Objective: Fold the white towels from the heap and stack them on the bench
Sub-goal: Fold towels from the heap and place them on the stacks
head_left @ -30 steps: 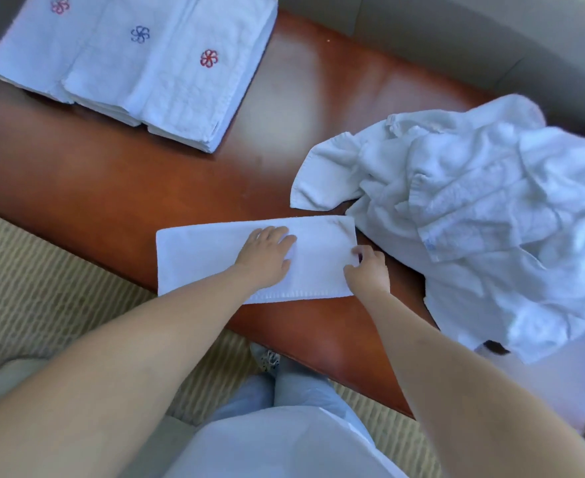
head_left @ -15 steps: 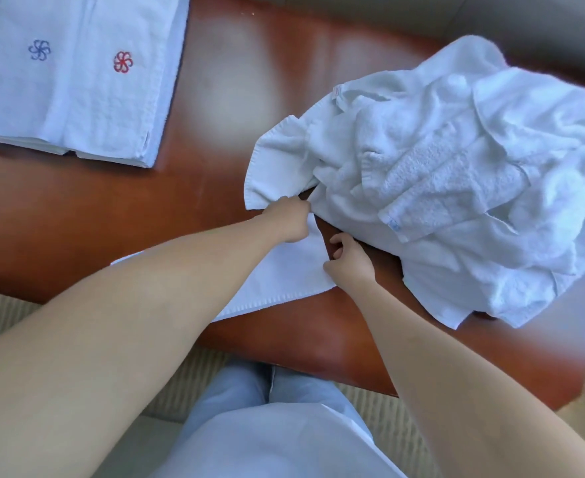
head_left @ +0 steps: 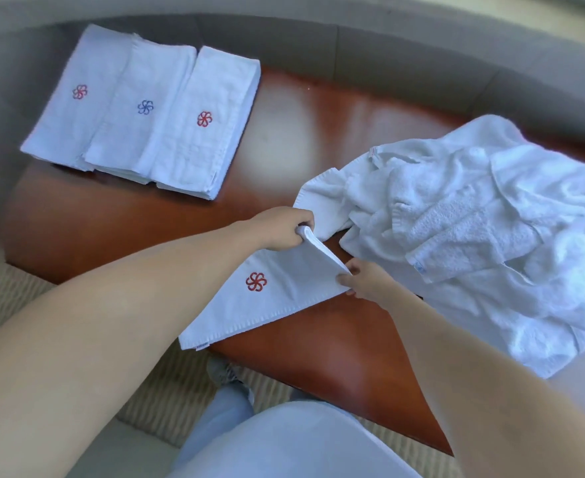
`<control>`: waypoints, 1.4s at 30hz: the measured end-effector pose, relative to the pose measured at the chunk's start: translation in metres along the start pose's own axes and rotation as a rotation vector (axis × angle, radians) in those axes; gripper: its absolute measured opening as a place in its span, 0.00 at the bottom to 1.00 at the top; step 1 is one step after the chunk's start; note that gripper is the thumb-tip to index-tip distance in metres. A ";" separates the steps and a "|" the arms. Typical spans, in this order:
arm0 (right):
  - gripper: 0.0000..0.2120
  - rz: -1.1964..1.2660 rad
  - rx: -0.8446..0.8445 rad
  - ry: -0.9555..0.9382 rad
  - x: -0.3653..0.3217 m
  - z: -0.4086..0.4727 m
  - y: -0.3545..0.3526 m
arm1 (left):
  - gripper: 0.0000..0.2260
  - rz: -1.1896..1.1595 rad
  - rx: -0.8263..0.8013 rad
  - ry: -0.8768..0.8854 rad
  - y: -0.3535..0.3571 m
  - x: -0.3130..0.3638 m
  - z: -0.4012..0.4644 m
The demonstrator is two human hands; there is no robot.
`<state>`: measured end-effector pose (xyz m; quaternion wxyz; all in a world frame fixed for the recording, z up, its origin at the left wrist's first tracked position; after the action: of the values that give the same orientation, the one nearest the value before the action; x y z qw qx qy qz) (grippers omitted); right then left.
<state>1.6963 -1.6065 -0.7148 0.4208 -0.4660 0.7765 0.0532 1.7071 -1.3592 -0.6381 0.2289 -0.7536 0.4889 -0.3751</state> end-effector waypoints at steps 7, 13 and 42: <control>0.02 -0.195 0.130 -0.170 -0.103 0.015 -0.004 | 0.04 -0.067 0.196 -0.113 -0.052 -0.059 -0.050; 0.05 -0.122 0.209 -0.251 -0.201 0.004 0.035 | 0.02 -0.172 0.333 -0.165 -0.092 -0.127 -0.111; 0.07 0.076 0.793 -0.444 -0.445 -0.028 0.181 | 0.07 -0.644 0.529 0.020 -0.245 -0.309 -0.236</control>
<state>1.6346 -1.2158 -0.4403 0.7207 -0.2171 0.6446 -0.1343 1.5854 -0.9713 -0.4243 0.2810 -0.7795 0.1172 -0.5474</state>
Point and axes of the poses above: each hand's wrist, its own z-axis towards the middle knuckle, its own y-axis out of the palm, x = y × z, the point moved 1 cm from there along z, towards the middle knuckle, and after that the axes turned 11 degrees about -y, right-handed, at the moved point
